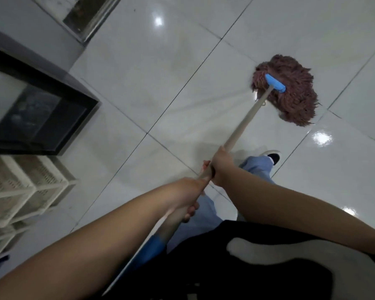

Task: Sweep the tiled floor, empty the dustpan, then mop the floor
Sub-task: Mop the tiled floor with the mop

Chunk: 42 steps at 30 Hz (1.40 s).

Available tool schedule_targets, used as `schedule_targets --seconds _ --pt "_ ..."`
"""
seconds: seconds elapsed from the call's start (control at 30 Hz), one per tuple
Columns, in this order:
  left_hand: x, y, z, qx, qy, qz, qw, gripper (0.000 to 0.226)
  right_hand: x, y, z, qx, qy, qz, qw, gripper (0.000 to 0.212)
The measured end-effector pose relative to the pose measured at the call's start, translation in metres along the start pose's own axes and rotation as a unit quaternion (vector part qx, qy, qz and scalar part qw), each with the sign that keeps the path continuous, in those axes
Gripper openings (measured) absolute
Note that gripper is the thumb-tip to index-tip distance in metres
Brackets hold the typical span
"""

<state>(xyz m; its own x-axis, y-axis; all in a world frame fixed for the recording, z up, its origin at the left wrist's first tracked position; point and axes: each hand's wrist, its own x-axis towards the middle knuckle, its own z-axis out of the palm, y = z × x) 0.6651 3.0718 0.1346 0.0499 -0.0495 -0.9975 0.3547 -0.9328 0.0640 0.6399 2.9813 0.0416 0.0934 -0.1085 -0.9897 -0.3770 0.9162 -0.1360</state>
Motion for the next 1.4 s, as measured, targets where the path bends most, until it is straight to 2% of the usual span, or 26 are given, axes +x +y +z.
schedule_targets --seconds 0.17,0.27,0.43,0.53,0.63,0.77,0.93,1.0,1.13,1.27,1.4 --pt "0.012 0.117 0.034 0.006 -0.042 0.047 0.998 0.049 0.005 -0.117 -0.047 0.063 -0.020 -0.060 0.996 0.035" --pt "0.013 0.197 0.068 0.008 -0.058 0.064 0.996 0.045 0.011 -0.193 -0.086 0.078 -0.037 -0.068 0.994 0.036" --pt "0.010 0.318 0.125 0.004 -0.051 0.066 0.997 0.043 0.008 -0.303 -0.140 0.080 -0.027 -0.065 0.994 0.029" --pt "0.007 0.384 0.148 -0.006 -0.053 0.057 0.997 0.044 0.009 -0.363 -0.161 0.093 0.011 -0.083 0.992 0.022" --pt "0.001 0.438 0.158 0.002 -0.056 0.056 0.997 0.046 0.010 -0.414 -0.173 0.120 0.023 -0.086 0.989 0.027" --pt "0.004 0.511 0.154 0.051 -0.044 0.062 0.996 0.051 0.018 -0.479 -0.176 0.181 -0.019 -0.084 0.980 0.031" --pt "0.021 0.601 0.158 0.074 -0.053 0.045 0.995 0.058 0.037 -0.566 -0.192 0.214 -0.065 -0.074 0.972 0.020" --pt "0.033 0.639 0.166 0.078 -0.063 0.051 0.994 0.056 0.047 -0.604 -0.203 0.221 -0.061 -0.073 0.971 0.018" --pt "0.047 0.724 0.186 0.072 -0.073 0.053 0.993 0.055 0.061 -0.687 -0.228 0.217 -0.034 -0.071 0.973 0.029" --pt "0.053 0.804 0.201 0.072 -0.080 0.056 0.993 0.050 0.065 -0.763 -0.244 0.226 -0.034 -0.093 0.969 0.016" --pt "0.051 0.858 0.214 0.085 -0.076 0.044 0.992 0.048 0.070 -0.817 -0.263 0.206 -0.012 -0.081 0.975 0.017"
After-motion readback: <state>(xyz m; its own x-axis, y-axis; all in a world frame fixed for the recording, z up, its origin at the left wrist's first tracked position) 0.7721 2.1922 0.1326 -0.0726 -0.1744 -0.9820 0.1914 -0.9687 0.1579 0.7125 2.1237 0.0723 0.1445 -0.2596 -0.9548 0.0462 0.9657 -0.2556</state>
